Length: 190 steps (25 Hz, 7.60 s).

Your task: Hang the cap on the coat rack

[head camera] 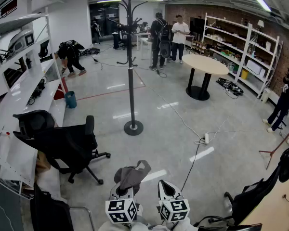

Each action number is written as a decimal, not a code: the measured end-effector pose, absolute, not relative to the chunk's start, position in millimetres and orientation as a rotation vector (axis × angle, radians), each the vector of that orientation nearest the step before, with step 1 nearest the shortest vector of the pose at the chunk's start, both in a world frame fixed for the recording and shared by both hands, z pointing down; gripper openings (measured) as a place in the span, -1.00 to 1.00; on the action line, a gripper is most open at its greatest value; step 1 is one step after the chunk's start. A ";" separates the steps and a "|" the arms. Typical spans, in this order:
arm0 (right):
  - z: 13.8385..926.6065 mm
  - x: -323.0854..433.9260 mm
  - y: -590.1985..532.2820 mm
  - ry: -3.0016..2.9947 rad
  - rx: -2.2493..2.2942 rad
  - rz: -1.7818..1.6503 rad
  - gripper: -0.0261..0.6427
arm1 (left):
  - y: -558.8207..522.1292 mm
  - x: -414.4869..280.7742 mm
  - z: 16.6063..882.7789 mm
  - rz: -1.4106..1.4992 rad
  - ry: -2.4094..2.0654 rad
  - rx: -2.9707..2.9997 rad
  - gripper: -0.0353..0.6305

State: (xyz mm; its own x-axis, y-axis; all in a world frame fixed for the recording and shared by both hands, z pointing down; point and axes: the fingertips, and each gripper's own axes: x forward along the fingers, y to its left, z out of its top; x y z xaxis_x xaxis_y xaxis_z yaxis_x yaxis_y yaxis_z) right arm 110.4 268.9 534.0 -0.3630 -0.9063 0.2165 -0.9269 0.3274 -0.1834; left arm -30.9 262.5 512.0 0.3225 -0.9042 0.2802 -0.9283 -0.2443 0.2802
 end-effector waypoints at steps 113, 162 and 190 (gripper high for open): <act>561.9 101.8 -186.7 -2.518 1.613 0.535 -0.89 | -172.8 -32.7 527.1 0.102 -1.645 2.156 -0.87; 576.7 94.8 -364.0 -2.460 1.630 0.551 -0.89 | -358.2 -44.2 527.2 0.064 -1.625 2.191 -0.87; 594.9 90.4 -445.1 -2.402 1.577 0.583 -0.89 | -468.8 -42.4 508.6 -0.051 -1.628 2.227 -0.87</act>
